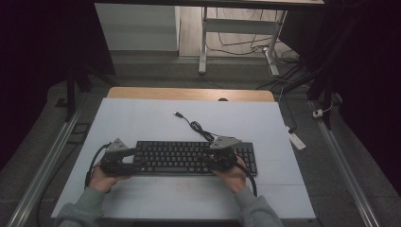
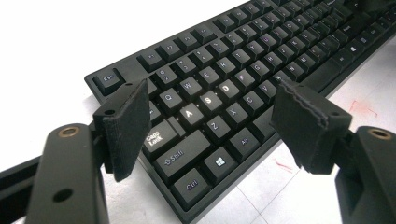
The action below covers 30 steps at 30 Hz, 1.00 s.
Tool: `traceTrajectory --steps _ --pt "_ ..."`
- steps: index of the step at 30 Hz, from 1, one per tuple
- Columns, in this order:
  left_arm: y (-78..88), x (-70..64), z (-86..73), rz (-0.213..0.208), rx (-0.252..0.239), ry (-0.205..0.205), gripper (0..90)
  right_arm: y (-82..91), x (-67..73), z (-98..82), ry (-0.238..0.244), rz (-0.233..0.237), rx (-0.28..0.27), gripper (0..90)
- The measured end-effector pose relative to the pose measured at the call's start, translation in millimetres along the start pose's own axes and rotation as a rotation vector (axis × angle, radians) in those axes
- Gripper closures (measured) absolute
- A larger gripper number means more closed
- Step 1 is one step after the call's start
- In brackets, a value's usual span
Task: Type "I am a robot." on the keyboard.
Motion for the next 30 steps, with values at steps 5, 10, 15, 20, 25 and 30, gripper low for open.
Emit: traceTrajectory --steps 5,10,15,20,25,30 --pt "-0.5 -1.4 -0.3 -0.002 0.002 -0.005 28.3 20.3 -9.1 -7.5 0.005 -0.031 -0.006 52.8" --pt "-1.8 -2.4 -1.1 -0.001 0.008 -0.006 28.3 40.0 -17.1 -13.9 0.002 -0.057 -0.013 50.8" --pt "-3.8 -4.6 -1.8 -0.005 0.015 -0.015 28.2 50.5 -19.8 -19.4 0.018 -0.072 -0.006 49.7" --pt "-4.7 -6.1 -2.6 -0.009 0.019 -0.021 28.0 59.6 -24.0 -25.0 0.017 -0.091 0.0 49.5" --pt "-3.5 -7.0 -5.0 -0.007 0.022 -0.017 28.0 74.1 -29.5 -33.1 0.006 -0.114 -0.001 49.3" --pt "0.2 -8.0 -9.8 -0.005 0.016 -0.018 28.1 91.2 -33.4 -43.2 -0.007 -0.132 -0.009 48.9"
Point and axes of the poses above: each handheld gripper's, and its own axes: y roughly backward along the jaws, z roughly out of its top, x roughly to its left, the point moved 3 cm from there along -y, roughly forward along the jaws, and after that the axes turned 10 degrees about -x, right-handed, at the moved point
